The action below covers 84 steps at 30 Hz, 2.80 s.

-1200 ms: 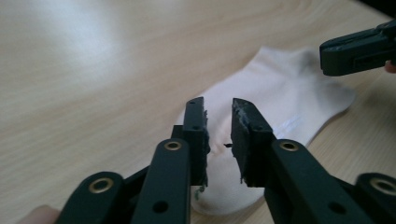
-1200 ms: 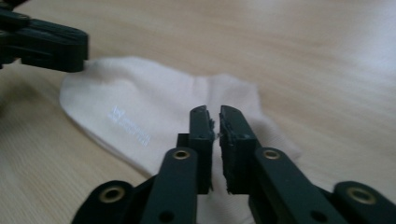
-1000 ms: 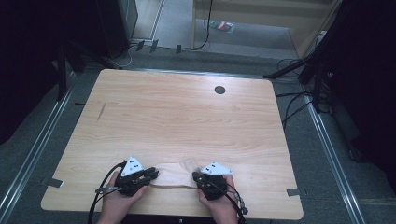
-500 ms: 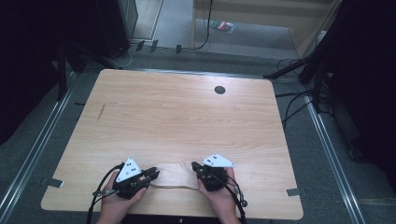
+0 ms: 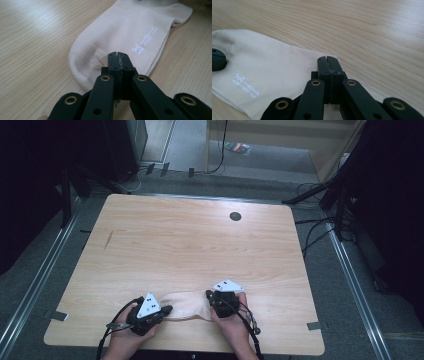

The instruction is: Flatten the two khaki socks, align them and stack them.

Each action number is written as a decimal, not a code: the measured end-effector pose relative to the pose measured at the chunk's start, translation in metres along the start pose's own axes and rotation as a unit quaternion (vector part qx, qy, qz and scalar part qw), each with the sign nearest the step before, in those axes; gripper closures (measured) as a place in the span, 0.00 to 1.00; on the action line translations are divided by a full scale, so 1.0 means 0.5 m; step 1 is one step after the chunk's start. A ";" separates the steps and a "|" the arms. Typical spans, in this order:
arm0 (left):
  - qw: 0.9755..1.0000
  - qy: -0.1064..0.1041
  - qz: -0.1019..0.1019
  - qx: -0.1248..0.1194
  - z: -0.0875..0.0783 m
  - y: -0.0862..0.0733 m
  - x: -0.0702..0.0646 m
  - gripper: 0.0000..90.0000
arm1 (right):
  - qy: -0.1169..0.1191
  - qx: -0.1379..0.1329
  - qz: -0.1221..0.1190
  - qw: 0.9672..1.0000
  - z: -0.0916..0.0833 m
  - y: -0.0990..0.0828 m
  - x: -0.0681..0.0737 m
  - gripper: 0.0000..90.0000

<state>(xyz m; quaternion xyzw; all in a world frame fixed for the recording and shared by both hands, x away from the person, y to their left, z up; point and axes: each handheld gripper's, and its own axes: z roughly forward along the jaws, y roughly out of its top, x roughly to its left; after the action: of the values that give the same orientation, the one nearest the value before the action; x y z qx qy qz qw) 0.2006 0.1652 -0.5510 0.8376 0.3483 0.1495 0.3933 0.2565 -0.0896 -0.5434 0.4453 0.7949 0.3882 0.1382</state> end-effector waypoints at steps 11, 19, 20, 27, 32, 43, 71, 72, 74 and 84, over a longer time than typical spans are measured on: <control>0.991 -0.012 -0.079 -0.111 -0.043 -0.002 0.040 0.64 | 0.042 -0.073 0.014 0.996 -0.028 0.002 -0.001 0.66; 0.981 0.029 -0.129 -0.145 -0.075 -0.010 0.076 0.16 | 0.053 -0.112 0.026 0.992 -0.050 0.010 -0.019 0.18; 0.980 0.031 -0.134 -0.144 -0.076 -0.012 0.080 0.12 | 0.040 -0.106 0.031 0.993 -0.052 0.012 -0.020 0.14; 0.977 0.053 -0.148 -0.143 -0.096 -0.024 0.110 0.00 | 0.036 -0.117 0.059 0.991 -0.083 0.014 -0.059 0.00; 0.974 0.069 -0.162 -0.145 -0.111 -0.038 0.132 0.00 | 0.026 -0.128 0.067 0.989 -0.107 0.004 -0.094 0.00; 0.967 0.104 -0.184 -0.144 -0.146 -0.072 0.178 0.00 | -0.023 -0.138 0.077 0.987 -0.161 -0.029 -0.165 0.00; 0.954 0.191 -0.202 -0.108 -0.222 -0.165 0.267 0.00 | -0.107 -0.111 0.106 0.982 -0.248 -0.156 -0.320 0.01; 0.954 0.194 -0.202 -0.107 -0.224 -0.167 0.268 0.00 | -0.110 -0.111 0.108 0.982 -0.251 -0.161 -0.327 0.01; 0.952 0.201 -0.203 -0.106 -0.230 -0.171 0.274 0.00 | -0.115 -0.108 0.114 0.981 -0.259 -0.169 -0.340 0.01; 0.945 0.222 -0.217 -0.106 -0.248 -0.194 0.304 0.00 | -0.125 -0.113 0.145 0.975 -0.289 -0.195 -0.381 0.04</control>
<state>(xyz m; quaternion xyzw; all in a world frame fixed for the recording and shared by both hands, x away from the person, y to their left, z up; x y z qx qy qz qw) 0.1985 0.3839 -0.5487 0.6407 0.5826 0.2789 0.4151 0.2239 -0.3457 -0.5444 0.5827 0.6493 0.4324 0.2280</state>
